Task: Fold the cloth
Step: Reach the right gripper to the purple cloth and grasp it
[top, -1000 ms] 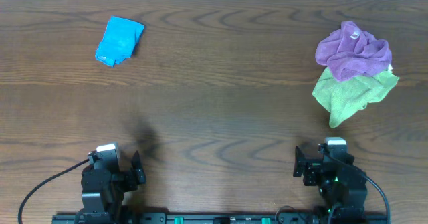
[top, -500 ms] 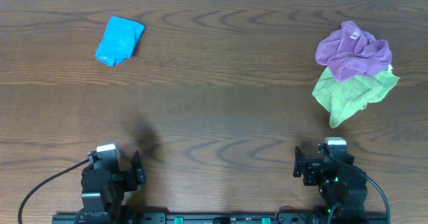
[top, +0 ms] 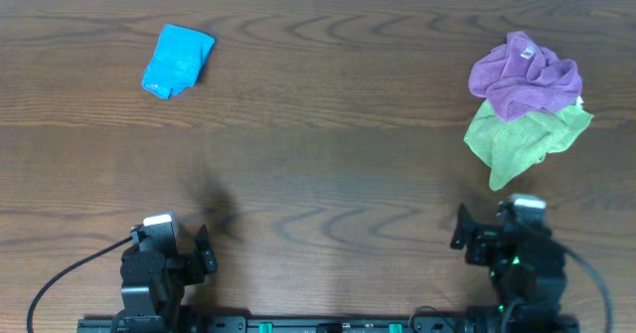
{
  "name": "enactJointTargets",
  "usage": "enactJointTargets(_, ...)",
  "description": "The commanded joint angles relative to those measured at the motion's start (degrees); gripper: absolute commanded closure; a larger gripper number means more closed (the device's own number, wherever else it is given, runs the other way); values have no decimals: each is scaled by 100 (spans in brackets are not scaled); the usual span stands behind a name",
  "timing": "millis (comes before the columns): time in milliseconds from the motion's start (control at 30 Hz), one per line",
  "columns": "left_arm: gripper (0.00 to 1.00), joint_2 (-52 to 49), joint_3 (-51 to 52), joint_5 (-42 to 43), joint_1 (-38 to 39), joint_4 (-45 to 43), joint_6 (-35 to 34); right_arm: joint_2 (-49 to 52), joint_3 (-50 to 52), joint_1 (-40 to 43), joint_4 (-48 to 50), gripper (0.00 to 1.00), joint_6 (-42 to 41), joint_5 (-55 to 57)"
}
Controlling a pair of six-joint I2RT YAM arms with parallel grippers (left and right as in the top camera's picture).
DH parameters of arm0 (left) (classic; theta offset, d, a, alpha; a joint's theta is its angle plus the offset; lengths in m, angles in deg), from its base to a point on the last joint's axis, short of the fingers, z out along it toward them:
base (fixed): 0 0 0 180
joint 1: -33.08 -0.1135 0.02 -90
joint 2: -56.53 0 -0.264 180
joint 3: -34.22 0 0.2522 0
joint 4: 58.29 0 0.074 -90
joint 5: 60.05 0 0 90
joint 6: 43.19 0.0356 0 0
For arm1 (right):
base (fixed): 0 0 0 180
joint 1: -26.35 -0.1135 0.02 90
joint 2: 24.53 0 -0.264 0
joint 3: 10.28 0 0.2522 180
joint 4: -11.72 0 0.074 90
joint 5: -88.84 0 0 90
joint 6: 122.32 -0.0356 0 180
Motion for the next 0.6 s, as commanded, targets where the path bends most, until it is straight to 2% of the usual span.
enactJointTargets(0, 5, 37, 68, -2, 28, 133, 118, 713, -769, 55, -81, 1, -131, 503)
enactJointTargets(233, 5, 37, 68, -2, 28, 136, 118, 2430, -2260, 55, -529, 1, -133, 1215)
enactJointTargets(567, 5, 37, 68, -2, 28, 133, 118, 4763, -3814, 201, -527, 1, -409, 1814)
